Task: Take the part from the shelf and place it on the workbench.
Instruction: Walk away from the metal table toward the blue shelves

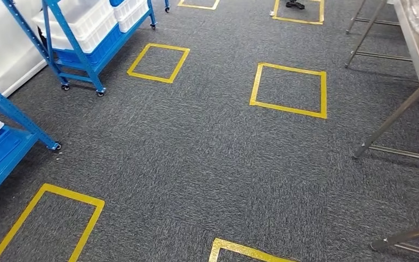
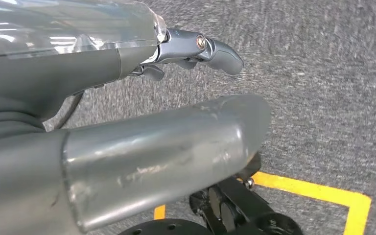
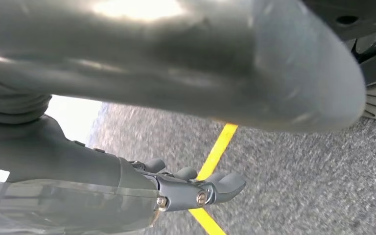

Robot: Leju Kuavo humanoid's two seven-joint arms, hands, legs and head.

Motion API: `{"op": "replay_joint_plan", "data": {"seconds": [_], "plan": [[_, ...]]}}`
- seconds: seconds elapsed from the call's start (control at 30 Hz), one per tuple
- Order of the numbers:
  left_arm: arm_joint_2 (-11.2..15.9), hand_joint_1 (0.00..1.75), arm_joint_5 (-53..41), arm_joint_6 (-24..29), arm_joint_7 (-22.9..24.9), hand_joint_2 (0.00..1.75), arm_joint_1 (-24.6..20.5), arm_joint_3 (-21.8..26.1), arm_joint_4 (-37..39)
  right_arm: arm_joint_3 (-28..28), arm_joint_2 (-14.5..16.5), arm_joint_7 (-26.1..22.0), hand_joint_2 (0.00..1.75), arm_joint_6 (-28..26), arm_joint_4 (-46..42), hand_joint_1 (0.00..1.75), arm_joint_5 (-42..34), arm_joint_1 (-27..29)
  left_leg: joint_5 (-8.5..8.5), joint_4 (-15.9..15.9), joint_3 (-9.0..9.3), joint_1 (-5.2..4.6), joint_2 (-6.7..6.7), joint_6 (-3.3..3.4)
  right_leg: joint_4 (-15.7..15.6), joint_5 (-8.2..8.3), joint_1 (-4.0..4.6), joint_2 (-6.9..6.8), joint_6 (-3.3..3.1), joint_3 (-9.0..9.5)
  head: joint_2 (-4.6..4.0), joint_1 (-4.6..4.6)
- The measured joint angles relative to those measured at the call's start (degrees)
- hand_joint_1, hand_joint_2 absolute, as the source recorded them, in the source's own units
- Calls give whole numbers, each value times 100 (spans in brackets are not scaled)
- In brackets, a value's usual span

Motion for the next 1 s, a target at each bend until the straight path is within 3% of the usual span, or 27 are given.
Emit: {"op": "replay_joint_plan", "data": {"seconds": [0.03,0.07,0.13,0.2,0.23,0.3,0.37,0.43,0.5,0.53,0.57,0.6,0.67,0.73,0.8,0.83,0.9,0.93,1.0], "plan": [[0,0,0,-1,2,0,10,0,0,-9,0,2,0,1,0,0,0,-1,28,63,-22,3,22,-5,1,-7,7,-77,-3,3,0,1],[0,0,-1,-3,7,0,21,0,0,-16,0,7,0,1,0,0,0,-4,164,-119,82,3,46,-3,1,-16,11,-149,0,13,0,-1],[2,0,-4,-12,19,0,29,0,0,-22,0,24,0,1,0,0,2,-8,528,-937,518,-13,237,34,4,-40,22,-283,23,49,0,-2],[7,0,-9,-22,27,0,16,0,0,-23,-1,45,0,-7,0,0,7,-13,710,-1511,812,-54,428,95,10,-65,44,-388,69,82,0,6],[10,0,-10,-25,29,0,15,0,0,-25,-1,54,0,-13,0,0,8,-19,711,-1586,838,-75,463,125,10,-74,50,-431,97,94,0,11],[15,0,-17,-29,30,0,29,0,0,-26,-3,62,0,-21,-1,0,10,-44,740,-1612,840,-77,338,184,8,-92,45,-490,161,125,0,12],[17,0,-22,-34,31,0,34,0,0,-27,-11,69,0,-24,-3,0,11,-55,791,-1671,869,-48,223,259,174,-235,22,-262,226,73,0,32],[15,0,-22,-42,32,0,17,0,0,-29,-19,72,0,-26,-4,0,11,-41,833,-1697,862,-34,109,312,795,-593,-4,71,268,-223,0,59],[15,0,-22,-46,32,0,7,0,0,-32,-21,73,0,-27,-4,0,11,-29,845,-1690,836,-39,-27,330,1522,-865,-16,162,288,-599,0,65],[15,0,-22,-48,32,0,9,0,0,-33,-22,73,0,-28,-4,0,11,-25,847,-1685,833,-40,-105,331,1660,-839,-22,169,294,-688,0,66],[15,0,-22,-48,32,0,12,0,0,-33,-25,74,0,-28,-4,0,11,-22,847,-1678,836,-40,-186,327,1569,-696,-31,178,295,-667,0,66],[15,0,-22,-49,32,0,14,0,0,-33,-28,74,0,-28,-4,0,11,-18,844,-1666,841,-38,-270,318,1257,-466,-45,222,291,-540,0,66],[14,0,-22,-52,32,0,9,0,0,-34,-37,74,0,-28,-4,0,11,-6,829,-1625,828,-36,-427,274,470,-85,-72,467,272,-210,0,66],[13,0,-23,-54,30,0,6,0,0,-38,-42,72,0,-30,-4,0,13,-5,828,-1599,785,-28,-550,199,99,16,-66,622,248,-64,0,64],[14,0,-25,-54,28,0,22,0,0,-45,-44,69,0,-34,-4,0,15,-23,846,-1610,744,-12,-653,115,68,26,-54,523,203,-54,0,63],[11,0,-26,-55,27,0,34,0,0,-50,-46,69,0,-37,-4,0,16,-28,828,-1586,725,-3,-608,87,38,41,-59,457,166,-38,0,64],[8,0,-27,-60,27,0,35,0,0,-61,-48,67,0,-39,-4,0,17,-21,614,-1270,577,1,-323,41,-26,65,-74,303,82,-5,0,31],[5,0,-27,-61,27,0,25,0,0,-66,-49,66,0,-39,-4,0,17,-9,421,-935,420,10,-146,21,-39,65,-63,219,55,4,0,14],[7,0,-27,-62,28,0,4,0,0,-73,-50,66,0,-37,-4,0,19,9,82,-186,60,22,-4,-37,-38,50,-47,52,32,4,0,-11]]}}
